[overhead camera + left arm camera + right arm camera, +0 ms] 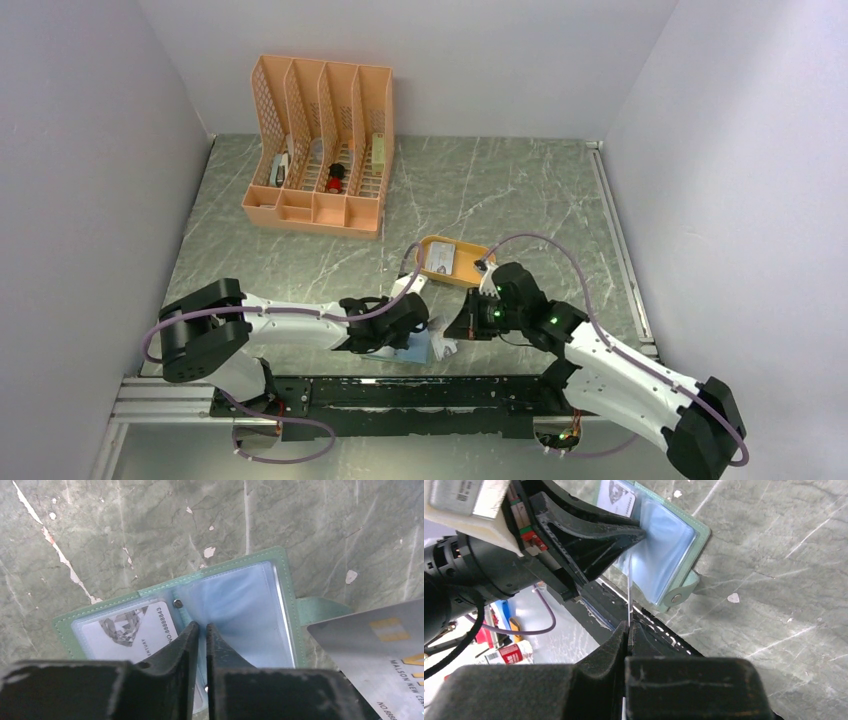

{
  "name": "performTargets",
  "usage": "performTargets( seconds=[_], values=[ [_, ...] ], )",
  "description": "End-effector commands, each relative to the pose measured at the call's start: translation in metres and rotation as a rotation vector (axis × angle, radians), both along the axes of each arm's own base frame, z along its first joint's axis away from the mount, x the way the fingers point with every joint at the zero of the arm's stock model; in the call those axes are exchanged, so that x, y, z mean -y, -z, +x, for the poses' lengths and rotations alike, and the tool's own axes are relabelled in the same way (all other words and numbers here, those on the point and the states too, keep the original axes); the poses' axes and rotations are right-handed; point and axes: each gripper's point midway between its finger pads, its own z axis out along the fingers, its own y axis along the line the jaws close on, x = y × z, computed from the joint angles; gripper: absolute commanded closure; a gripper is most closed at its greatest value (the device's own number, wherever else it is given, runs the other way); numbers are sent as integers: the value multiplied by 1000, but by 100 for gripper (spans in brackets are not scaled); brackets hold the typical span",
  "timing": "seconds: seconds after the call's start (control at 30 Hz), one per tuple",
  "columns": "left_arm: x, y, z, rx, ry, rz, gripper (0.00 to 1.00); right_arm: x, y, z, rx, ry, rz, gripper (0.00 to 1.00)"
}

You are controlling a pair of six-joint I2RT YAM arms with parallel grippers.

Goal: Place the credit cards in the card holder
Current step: Turn over the card slot in the card holder.

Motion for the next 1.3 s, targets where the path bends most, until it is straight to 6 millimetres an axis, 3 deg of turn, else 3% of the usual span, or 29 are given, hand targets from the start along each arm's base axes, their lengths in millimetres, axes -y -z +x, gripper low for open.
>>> performTargets(
  seconds=[0.0, 0.07, 0.23, 1.13, 1.27],
  values=[
    [-15, 19, -8, -33, -15, 49, 89, -3, 11, -5, -39, -6, -17, 100],
    [-17, 20, -8, -34, -23, 49, 95, -4, 17, -8, -66, -11, -26, 100],
    [-21, 22, -10, -41, -33, 49, 95, -5, 29, -15, -120, -18, -41, 100],
    [-20, 18, -12, -48, -38, 30, 95, -22, 37, -26, -183, -41, 21, 100],
    [-13, 0, -10, -40, -43, -16, 84, -28, 34, -23, -178, -46, 40, 100]
  ],
)
